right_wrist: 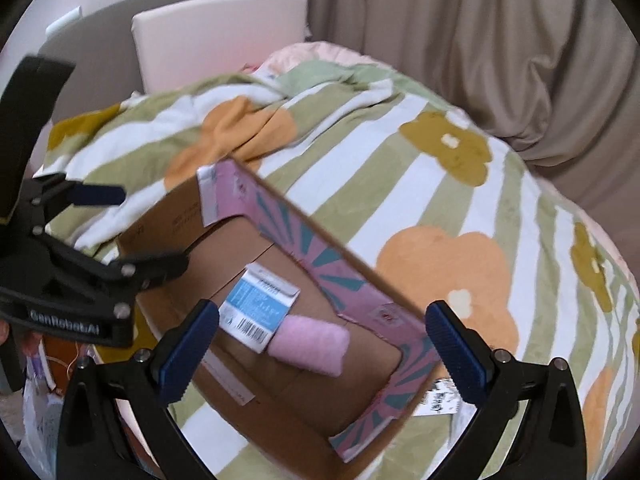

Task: Organize objects
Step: 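Withdraw both tools from the box back toward the remaining items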

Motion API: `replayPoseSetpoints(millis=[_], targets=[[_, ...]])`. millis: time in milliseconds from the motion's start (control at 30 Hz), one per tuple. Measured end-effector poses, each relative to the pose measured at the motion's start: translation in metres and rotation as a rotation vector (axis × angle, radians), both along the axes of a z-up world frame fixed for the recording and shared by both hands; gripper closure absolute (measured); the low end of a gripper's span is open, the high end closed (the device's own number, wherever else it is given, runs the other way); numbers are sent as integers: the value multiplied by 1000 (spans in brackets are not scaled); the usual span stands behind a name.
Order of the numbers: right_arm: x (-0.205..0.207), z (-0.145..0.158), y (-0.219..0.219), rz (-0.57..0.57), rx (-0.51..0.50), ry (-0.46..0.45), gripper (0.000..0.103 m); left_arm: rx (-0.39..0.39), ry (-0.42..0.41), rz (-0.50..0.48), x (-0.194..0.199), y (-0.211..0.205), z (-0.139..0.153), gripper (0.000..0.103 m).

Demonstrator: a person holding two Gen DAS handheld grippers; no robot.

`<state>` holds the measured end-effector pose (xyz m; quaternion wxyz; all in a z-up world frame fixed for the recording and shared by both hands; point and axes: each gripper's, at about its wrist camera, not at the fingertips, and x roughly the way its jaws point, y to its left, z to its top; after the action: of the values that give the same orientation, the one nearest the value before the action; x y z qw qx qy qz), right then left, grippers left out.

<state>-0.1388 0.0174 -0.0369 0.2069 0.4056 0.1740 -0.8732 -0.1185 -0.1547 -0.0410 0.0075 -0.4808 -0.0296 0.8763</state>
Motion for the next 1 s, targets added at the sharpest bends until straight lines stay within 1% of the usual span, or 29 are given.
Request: replayPoseSetpoints(millis=[67,167,200,267,300,333,467,667,767,867,1000], targets=[[1,7,5,-13,7,17,1,9,29,-7,5,3,6,0],[3,17,14,-25,-10,6,1,-48,74,6,13,10,18,0],[4,19,18,-28,-20,1,1,-80,83,2,16,15,22,0],[6,27,26,-36,-40,-2,1,-112,86,-8,19,22,30,0],[8,31,30,-41,-48,3,1,-113,91,-12,21,24,35,0],[9,36,35,-46,-54,12,1,-106,101,-14,22,27,39,0],[15,58,58,-64,-89,46,1,-40,176,-52,34,43,60,0],[17,82,103,-118,-112,80,0,-31,241,-110,44,83,83,0],[18,88,125,-142,-105,91,0,-34,243,-119,46,102,86,0],[20,91,149,-160,-101,98,0,-18,233,-150,48,126,85,0],[19,91,180,-179,-94,97,0,-11,227,-209,56,171,79,0]])
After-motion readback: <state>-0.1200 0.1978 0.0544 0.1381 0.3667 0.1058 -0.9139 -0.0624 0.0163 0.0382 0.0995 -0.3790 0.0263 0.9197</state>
